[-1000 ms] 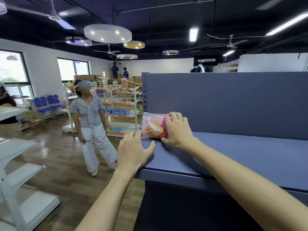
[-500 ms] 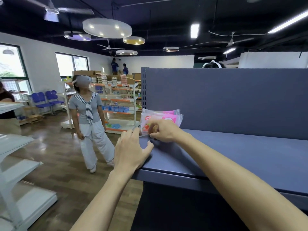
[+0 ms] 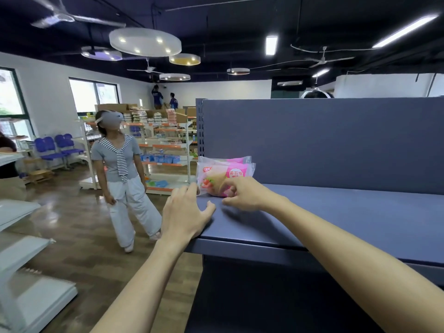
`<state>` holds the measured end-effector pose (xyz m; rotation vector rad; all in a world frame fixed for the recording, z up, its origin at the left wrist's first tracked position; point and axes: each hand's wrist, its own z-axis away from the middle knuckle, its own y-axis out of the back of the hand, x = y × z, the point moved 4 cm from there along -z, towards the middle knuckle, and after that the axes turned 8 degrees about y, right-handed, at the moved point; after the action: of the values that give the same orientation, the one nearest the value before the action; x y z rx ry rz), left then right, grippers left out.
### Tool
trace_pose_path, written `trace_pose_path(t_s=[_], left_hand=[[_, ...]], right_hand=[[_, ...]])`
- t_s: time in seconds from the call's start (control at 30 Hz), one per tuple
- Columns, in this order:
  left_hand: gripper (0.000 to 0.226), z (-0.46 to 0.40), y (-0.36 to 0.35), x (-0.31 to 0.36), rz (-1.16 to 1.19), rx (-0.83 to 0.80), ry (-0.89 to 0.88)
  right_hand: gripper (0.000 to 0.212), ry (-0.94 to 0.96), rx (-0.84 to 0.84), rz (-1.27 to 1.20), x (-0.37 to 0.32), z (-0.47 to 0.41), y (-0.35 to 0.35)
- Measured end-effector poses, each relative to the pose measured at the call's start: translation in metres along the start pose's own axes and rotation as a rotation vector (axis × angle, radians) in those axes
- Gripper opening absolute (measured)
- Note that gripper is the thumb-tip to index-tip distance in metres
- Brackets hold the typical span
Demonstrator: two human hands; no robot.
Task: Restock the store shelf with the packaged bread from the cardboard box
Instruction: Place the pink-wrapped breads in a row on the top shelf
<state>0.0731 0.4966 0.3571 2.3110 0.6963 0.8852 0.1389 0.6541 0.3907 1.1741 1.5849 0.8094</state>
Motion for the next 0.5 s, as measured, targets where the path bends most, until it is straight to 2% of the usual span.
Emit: trace_pose_path(t_s=[0.13,0.2,0.3,0.4,0.5], left_hand=[[0.029,0.002,0.003,0.001,0.002,-0.012,0.01],[0.026,0.006,0.01,0.009,-0.02,-0.005,-0.04],[0.023,0.026,0.023,0.028,-0.058,0.072,-0.256],[0.023,0.065,0.033,0.048,0.007,0.128,-0.448],[0.026,0.082,0.042,0.07,0.004,0.096,-0.555]], right_hand=[[0.03,-0.054,-0.036,0.079,-0.001,0.04,0.009],[0.03,-0.069,-0.031,0.103,-0.006,0.061,0.015],[0.031,-0.064,0.009,0.111,-0.017,0.097,0.024],[0.034,-0.043,0.03,0.142,-0.025,0.133,0.032],[0.035,-0.027,0.023,0.2,-0.03,0.159,0.043]])
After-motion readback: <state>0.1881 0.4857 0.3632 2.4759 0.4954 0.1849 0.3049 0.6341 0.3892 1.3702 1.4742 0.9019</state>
